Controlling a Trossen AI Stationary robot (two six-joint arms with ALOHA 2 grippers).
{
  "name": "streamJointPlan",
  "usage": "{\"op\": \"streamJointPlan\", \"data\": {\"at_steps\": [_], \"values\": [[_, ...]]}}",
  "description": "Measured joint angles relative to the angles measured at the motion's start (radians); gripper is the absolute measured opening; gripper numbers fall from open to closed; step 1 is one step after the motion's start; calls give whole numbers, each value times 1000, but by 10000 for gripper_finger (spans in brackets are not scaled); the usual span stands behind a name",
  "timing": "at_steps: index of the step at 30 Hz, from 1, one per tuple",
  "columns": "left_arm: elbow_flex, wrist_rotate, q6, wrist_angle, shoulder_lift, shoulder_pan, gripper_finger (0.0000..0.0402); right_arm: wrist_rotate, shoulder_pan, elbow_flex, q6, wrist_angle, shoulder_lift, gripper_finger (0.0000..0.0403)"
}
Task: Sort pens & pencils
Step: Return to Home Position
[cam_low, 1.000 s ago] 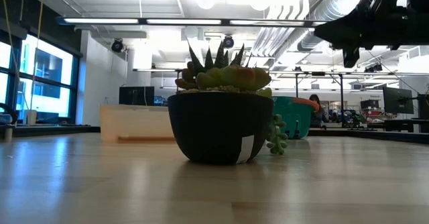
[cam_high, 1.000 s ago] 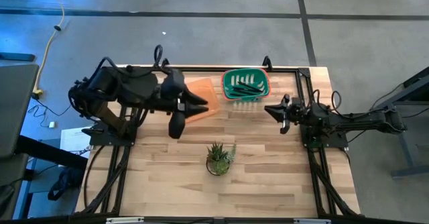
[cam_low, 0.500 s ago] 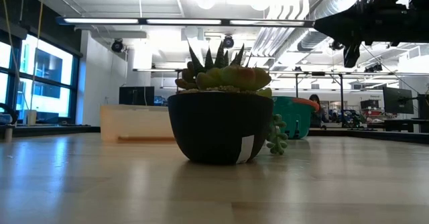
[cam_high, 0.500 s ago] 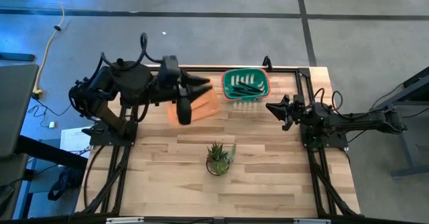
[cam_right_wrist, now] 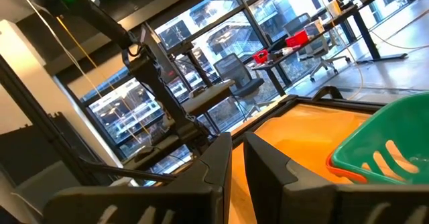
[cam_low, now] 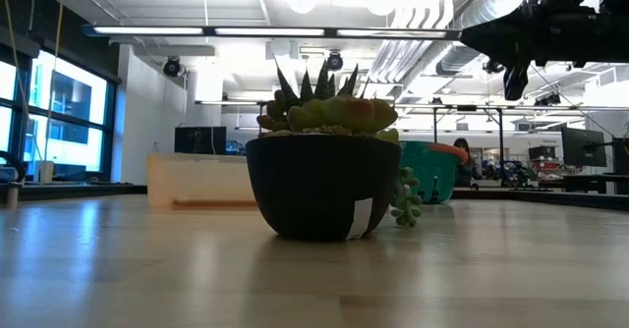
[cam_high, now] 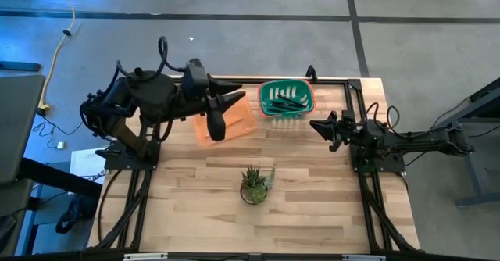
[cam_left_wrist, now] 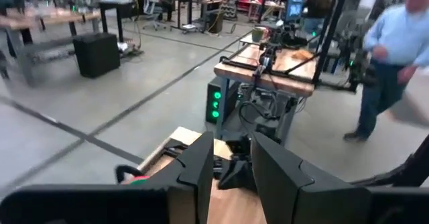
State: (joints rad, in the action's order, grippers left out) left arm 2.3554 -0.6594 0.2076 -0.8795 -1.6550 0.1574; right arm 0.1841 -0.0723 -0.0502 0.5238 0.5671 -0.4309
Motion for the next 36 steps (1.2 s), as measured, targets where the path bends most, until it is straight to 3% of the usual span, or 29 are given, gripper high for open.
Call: {"op": "streamJointPlan", "data": {"at_steps": [7,12,17,22,25,28,32,36], "values": [[0,0,-239,-34,0,0,88,1,0,0,-6,0,0,32],[0,31,-316,-62,0,0,88,1,0,0,0,0,0,32],[0,137,-307,-52,0,0,88,-4,0,0,21,-1,0,32],[0,289,-274,-208,0,0,88,-133,0,0,-34,3,0,32],[0,256,-152,-352,0,1,91,-166,1,0,-82,42,0,32],[0,303,-152,-437,0,-1,95,-170,1,0,-152,108,7,32],[-2,340,-157,-408,15,2,96,-165,0,-1,-217,136,41,32],[-11,240,-151,-340,56,-1,95,-159,-1,-1,-231,117,83,32]]}}
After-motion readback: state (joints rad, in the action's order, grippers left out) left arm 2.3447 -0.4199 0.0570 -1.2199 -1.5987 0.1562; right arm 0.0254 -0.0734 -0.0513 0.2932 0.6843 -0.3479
